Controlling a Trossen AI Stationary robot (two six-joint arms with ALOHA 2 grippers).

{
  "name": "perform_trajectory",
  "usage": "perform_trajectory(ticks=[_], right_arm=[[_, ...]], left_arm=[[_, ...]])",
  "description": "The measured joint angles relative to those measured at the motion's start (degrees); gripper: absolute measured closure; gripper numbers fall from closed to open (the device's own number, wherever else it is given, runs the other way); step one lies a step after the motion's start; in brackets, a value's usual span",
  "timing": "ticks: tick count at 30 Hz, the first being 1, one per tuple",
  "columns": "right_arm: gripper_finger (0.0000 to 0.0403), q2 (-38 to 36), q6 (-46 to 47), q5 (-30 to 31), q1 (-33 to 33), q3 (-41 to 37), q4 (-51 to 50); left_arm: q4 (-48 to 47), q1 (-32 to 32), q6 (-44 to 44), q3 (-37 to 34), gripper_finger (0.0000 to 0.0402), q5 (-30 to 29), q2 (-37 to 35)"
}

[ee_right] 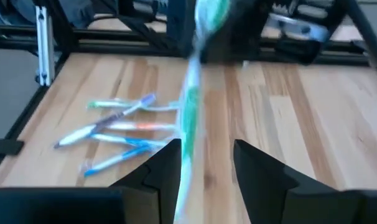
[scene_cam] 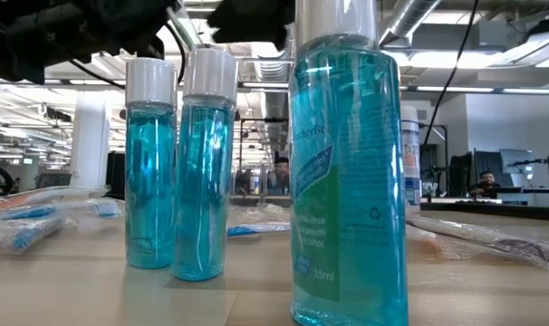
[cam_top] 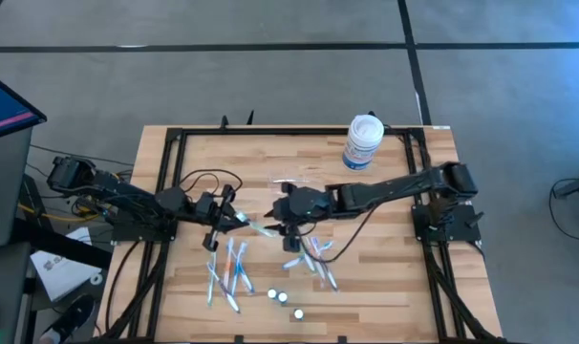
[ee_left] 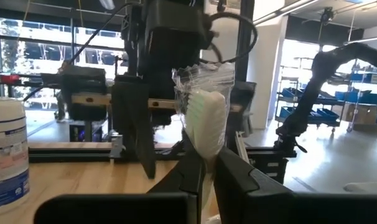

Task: Pick & Place toothbrushing station
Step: Put the middle green toothbrush into the transparent organizer

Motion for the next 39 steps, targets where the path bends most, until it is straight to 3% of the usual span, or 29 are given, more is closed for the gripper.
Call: perform_trajectory(ticks=[11,20,29,39], right_arm=[[0.0278,-13.82,3.48,1.75,1.16,-17.9,9.54],[0.0278,-16.85,5.16,3.14,1.51,-23.25,9.88],[0.0278,-16.85,5.09,3.23,1.4,-24.82,10.51],[0.0278,-16.72,4.26,3.21,1.57,-24.82,10.51]], left_arm=[[-0.17,1.66,3.49,0.0,0.0389,-11.47,0.0],[-2.66,10.31,3.43,2.32,0.0389,-11.53,0.0],[-22.65,17.76,4.78,12.95,0.0389,-10.4,0.01],[-24.71,25.82,2.41,15.02,0.0389,-4.89,3.48]])
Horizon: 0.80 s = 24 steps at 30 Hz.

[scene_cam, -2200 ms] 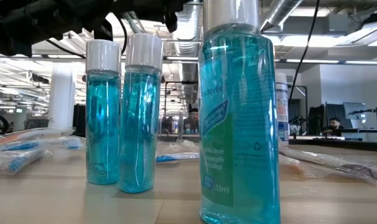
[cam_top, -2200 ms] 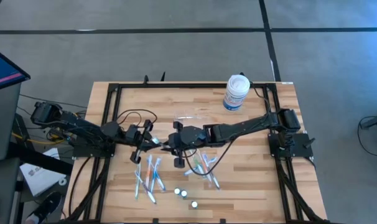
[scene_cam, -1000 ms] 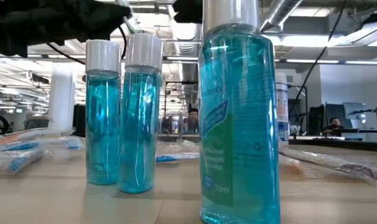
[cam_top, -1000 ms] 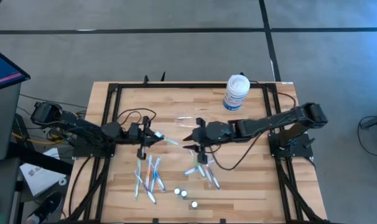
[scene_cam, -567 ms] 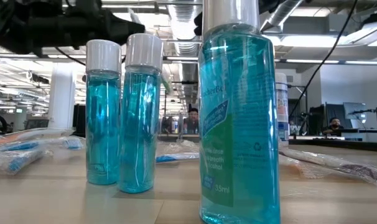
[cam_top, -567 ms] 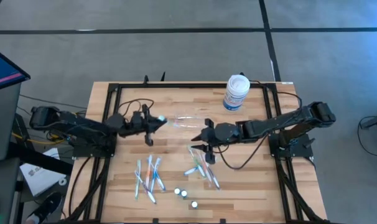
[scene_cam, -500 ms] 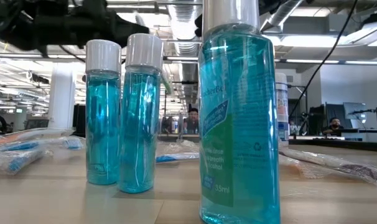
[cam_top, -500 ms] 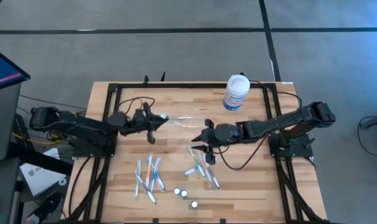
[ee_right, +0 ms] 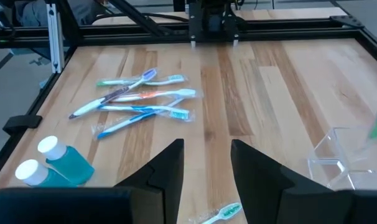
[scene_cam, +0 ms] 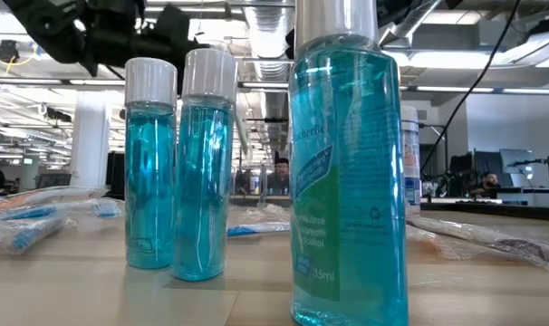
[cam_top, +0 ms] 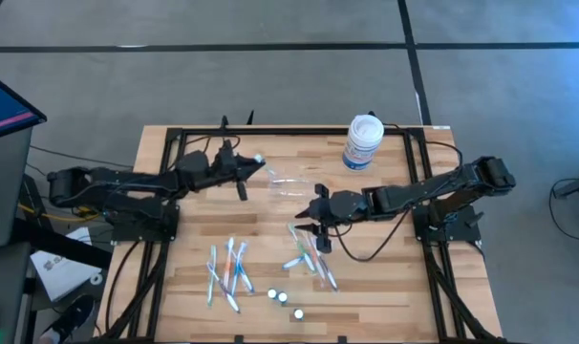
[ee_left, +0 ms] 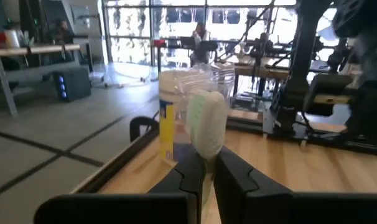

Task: Pick & Place toothbrushing station
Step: Put the middle green toothbrush into the transparent organizer

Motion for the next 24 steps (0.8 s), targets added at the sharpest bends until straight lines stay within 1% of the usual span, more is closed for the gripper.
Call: perform_trajectory(ticks=[8,24], right_arm=[[0.0278,0.0,-1.2,0.02,-0.07,0.0,0.46],[0.0278,0.04,-1.29,0.02,-0.07,0.0,0.46]], left_arm=[[0.23,1.28,-1.22,0.0,0.0389,0.7,6.34],[2.48,1.26,-1.36,-0.02,0.0386,0.66,13.83]])
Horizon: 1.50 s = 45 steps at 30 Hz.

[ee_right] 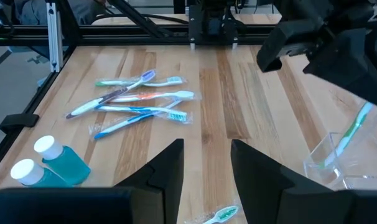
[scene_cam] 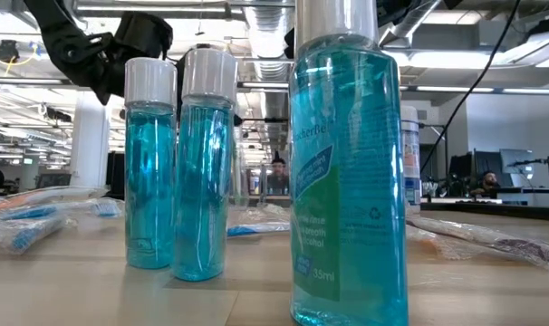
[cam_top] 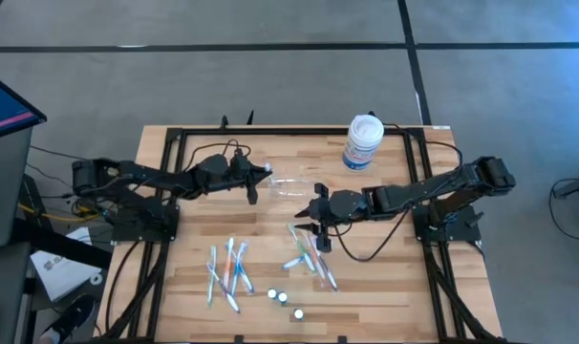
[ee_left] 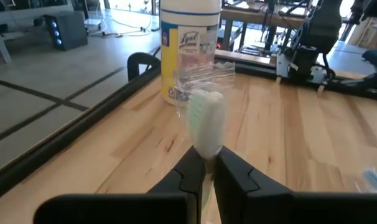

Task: Pick & Place toothbrushing station
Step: Put the middle green toothbrush into the transparent organizer, then put the right purple toothbrush into the transparent organizer

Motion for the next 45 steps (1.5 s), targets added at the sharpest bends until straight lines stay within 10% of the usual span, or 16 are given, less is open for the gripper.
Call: perform_trajectory(ticks=[34,45], right_arm=[[0.0278,0.0,-0.89,-0.02,0.02,0.02,-0.08],[0.0278,0.02,3.31,-0.04,0.39,0.02,-5.09]], left_arm=[[1.66,1.86,0.93,-0.02,0.0215,-6.53,-4.92],[-8.42,-2.59,-1.55,-0.04,0.0213,-6.14,-10.28]])
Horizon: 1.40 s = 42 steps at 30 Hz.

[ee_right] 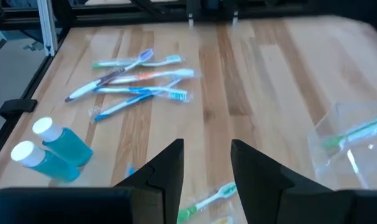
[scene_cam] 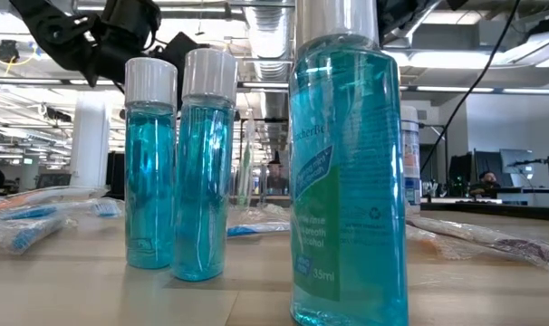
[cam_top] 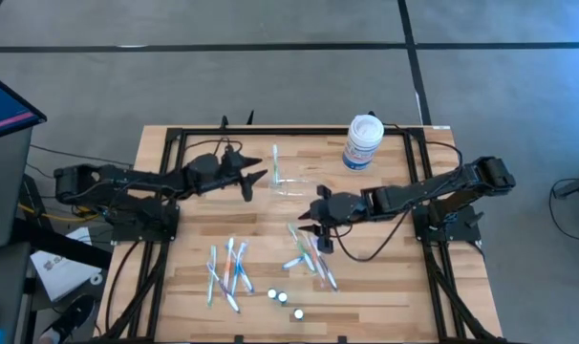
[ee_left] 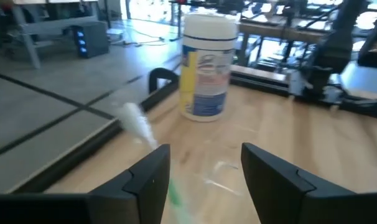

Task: Pick & Place toothbrushing station
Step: Put the right purple toothbrush into the transparent organizer

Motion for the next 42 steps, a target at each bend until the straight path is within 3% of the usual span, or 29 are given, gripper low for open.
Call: perform_trajectory(ticks=[9,13,22,32,42], right_arm=[[0.0278,0.0,10.39,-0.07,1.11,-0.03,-12.22],[0.0278,0.0,15.77,-0.18,2.62,-2.98,-12.27],[0.0278,0.02,28.37,1.23,4.57,-13.66,-0.03],[0.0278,0.04,34.77,1.75,5.95,-17.47,2.57],[0.0278,10.61,36.1,2.55,7.91,-16.71,12.12]], left_arm=[[0.02,-6.86,-0.85,0.0,0.0225,0.92,0.02],[0.02,-9.5,-1.05,0.0,0.0228,0.9,0.02],[0.2,-13.46,-1.05,0.0,0.023,0.9,0.02],[0.28,-13.47,-1.49,0.0,0.023,0.7,0.02],[0.37,-13.47,-2.97,-0.27,0.023,0.83,0.04]])
